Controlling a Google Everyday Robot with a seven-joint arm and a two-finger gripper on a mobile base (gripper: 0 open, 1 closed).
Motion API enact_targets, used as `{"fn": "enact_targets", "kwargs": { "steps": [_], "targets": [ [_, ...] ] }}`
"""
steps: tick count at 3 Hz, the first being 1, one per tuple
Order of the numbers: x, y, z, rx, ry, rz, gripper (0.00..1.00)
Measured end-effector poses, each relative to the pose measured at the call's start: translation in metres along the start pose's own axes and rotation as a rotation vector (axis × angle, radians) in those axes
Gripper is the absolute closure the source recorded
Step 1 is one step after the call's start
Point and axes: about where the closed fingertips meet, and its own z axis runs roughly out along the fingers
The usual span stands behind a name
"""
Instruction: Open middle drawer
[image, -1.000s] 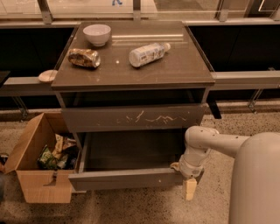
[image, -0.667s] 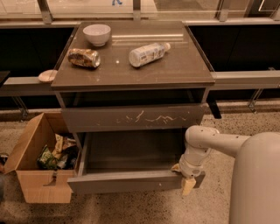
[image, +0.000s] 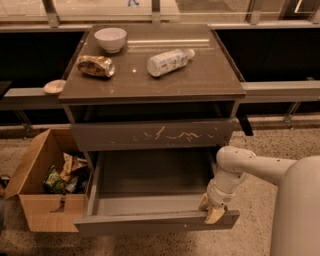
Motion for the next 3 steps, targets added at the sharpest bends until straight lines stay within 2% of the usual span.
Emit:
{"fn": "enact_targets", "kwargs": {
  "steps": [1,2,3],
  "targets": [
    [0.0126,0.0229,0.0070,0.018,-0.072,0.035,1.00],
    [0.0108,0.0211,0.0072,0.018,-0.072,0.035,0.82],
    [0.0107,0.0211,0.0073,0.018,-0.072,0.035,0.59]
  ]
}}
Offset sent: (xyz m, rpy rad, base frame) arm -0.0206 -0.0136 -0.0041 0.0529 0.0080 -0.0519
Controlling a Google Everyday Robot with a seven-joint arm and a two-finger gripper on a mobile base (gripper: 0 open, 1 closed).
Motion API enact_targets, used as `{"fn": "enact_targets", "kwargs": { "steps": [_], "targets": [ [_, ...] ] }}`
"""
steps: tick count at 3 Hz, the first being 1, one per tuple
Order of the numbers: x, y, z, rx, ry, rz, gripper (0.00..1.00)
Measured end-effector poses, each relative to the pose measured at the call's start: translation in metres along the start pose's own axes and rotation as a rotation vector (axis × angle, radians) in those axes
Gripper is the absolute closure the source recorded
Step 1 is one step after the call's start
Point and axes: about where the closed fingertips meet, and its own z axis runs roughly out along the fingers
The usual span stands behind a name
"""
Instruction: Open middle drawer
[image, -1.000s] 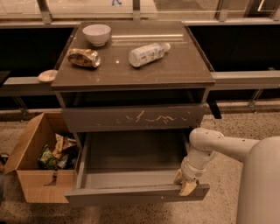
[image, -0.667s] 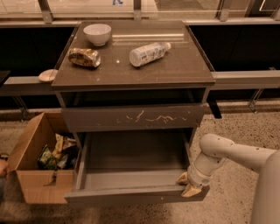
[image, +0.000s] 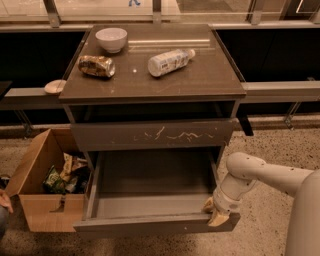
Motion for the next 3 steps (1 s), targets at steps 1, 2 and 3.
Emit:
{"fn": "enact_targets", "kwargs": {
  "steps": [1,2,3],
  "targets": [
    [0.000,0.000,0.000,0.000,0.000,0.000,0.36],
    [0.000,0.000,-0.001,0.001,-0.002,-0.005,0.04],
    [-0.002,0.004,-0.014,0.011,-0.022,-0.058,0.00]
  ]
}}
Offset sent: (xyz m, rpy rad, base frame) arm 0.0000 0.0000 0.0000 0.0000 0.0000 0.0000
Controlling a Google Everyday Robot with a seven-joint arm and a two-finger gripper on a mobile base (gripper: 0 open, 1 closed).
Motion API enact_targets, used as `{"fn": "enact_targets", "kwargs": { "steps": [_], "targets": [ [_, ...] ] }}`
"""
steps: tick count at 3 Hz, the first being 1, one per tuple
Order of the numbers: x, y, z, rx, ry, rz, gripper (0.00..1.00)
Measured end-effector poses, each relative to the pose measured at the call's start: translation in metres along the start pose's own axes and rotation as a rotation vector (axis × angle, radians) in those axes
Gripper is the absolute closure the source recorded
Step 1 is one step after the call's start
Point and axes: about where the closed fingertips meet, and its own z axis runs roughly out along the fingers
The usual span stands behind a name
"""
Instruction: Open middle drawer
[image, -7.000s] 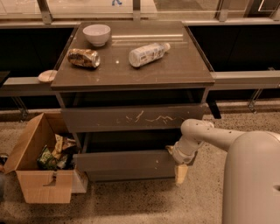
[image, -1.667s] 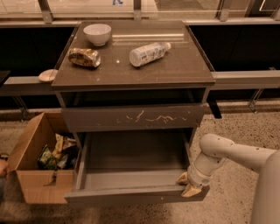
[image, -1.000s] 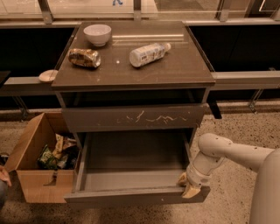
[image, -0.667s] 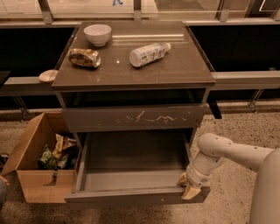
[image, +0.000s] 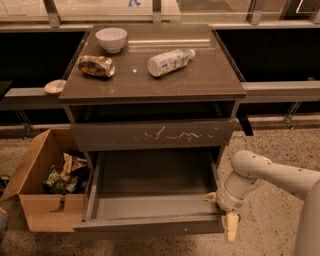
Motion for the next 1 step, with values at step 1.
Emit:
{"fn": "enact_targets", "kwargs": {
  "steps": [1],
  "targets": [
    [-0.0211,0.0184,-0.0756,0.080,-0.058,-0.153,0.00]
  ]
}}
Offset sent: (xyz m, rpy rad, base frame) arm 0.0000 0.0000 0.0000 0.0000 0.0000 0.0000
